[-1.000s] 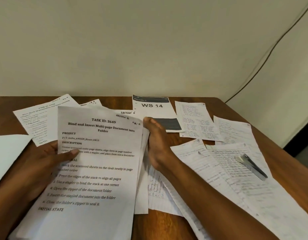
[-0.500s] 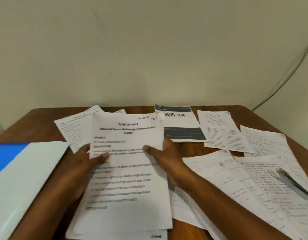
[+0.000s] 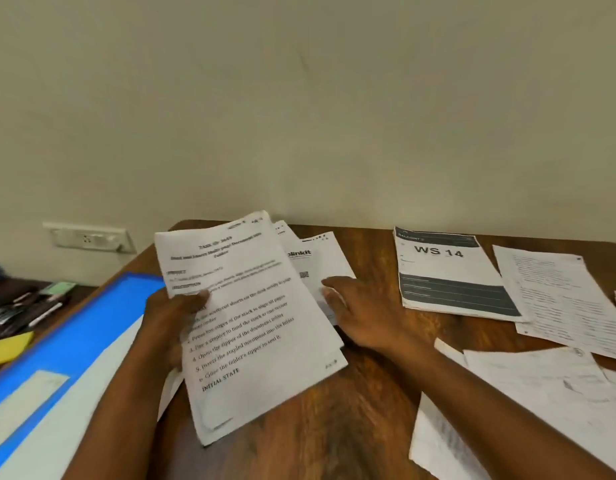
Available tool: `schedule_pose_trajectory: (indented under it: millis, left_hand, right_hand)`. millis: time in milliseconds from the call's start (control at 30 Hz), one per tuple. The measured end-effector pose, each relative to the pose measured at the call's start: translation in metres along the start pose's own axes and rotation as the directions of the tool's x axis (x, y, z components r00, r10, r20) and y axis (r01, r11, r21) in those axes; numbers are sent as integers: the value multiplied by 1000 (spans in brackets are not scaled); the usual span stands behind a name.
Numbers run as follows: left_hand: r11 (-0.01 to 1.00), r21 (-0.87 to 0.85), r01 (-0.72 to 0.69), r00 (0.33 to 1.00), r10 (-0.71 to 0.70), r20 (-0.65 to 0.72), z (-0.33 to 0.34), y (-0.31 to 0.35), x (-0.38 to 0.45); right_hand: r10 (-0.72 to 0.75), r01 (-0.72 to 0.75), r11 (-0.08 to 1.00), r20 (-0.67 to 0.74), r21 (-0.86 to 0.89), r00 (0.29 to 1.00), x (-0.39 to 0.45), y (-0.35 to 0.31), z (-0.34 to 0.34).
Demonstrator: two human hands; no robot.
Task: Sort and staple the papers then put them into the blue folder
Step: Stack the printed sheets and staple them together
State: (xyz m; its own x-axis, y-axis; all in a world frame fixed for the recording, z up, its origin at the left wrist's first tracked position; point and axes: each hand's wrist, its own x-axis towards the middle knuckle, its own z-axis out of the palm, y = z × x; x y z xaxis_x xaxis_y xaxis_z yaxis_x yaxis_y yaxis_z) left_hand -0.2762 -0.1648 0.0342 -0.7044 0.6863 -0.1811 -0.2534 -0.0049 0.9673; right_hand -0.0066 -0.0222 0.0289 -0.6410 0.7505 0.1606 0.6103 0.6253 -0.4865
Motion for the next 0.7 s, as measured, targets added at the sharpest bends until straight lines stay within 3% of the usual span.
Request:
schedule_pose_trajectory:
  millis: [100, 233, 533, 700]
  left_hand:
    - [999, -22, 23, 993, -26, -117, -10, -3, 10]
    - [999, -16, 29, 993, -31, -118, -11, -5, 11]
    - [998, 53, 44, 999, -44, -8, -14, -1, 11]
    - [993, 116, 35, 996, -45, 78, -10, -7, 14]
  right_hand:
    - [-35, 78, 970, 186, -228, 982, 8, 6, 16]
    - [-53, 141, 924, 245, -356, 968, -5, 3, 16]
    - [-10, 104, 945, 288, -311, 957, -68, -4, -22]
    - [-28, 76, 976, 225, -203, 974, -85, 0, -42]
